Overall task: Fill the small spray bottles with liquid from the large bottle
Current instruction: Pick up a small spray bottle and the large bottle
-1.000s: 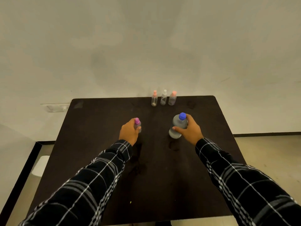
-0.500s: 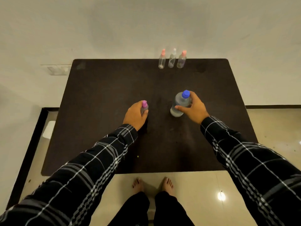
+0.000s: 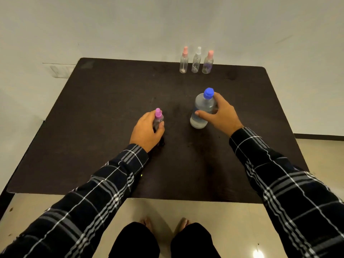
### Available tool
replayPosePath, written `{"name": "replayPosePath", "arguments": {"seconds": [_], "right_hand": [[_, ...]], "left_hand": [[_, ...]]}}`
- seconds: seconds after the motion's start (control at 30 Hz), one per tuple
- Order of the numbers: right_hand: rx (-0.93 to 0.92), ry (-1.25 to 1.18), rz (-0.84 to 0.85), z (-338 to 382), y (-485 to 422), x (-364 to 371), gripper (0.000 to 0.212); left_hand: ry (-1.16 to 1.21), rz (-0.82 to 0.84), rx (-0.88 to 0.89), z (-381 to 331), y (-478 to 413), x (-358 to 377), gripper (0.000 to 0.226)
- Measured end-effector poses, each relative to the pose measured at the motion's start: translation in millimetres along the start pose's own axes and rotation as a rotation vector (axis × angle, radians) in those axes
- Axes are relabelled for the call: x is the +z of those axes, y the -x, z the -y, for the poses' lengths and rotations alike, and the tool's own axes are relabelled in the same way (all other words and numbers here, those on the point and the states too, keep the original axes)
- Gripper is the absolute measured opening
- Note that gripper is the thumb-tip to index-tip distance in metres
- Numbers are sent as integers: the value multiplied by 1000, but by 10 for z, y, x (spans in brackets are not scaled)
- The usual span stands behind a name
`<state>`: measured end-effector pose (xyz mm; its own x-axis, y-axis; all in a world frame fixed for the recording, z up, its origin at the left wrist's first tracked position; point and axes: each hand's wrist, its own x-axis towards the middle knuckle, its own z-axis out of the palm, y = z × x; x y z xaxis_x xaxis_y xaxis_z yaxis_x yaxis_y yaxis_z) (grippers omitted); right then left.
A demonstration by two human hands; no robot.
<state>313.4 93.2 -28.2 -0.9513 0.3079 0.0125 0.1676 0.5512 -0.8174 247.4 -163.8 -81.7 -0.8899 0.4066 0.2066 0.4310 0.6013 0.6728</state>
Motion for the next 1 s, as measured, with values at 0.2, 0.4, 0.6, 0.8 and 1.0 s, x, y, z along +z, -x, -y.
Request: {"name": "replayPosePath", "arguments": {"seconds": [0.2, 0.4, 0.6, 0.8, 1.0], "right_hand": [[-74, 34, -25, -93, -12, 27, 70], [-106, 80, 20, -131, -2, -101, 72], [-114, 87, 12, -137, 82, -69, 70], [-82, 92, 51, -84, 197, -126, 72], [-100, 83, 8, -124, 216, -93, 74]], "left_hand": [[-20, -54, 34, 30, 51, 68, 29], [-35, -38, 115, 94, -56, 16, 29], [-58, 3, 123, 80, -54, 29, 27], [-69, -6, 111, -48, 15, -89, 26], [-92, -18, 127, -20, 4, 3, 25]]}}
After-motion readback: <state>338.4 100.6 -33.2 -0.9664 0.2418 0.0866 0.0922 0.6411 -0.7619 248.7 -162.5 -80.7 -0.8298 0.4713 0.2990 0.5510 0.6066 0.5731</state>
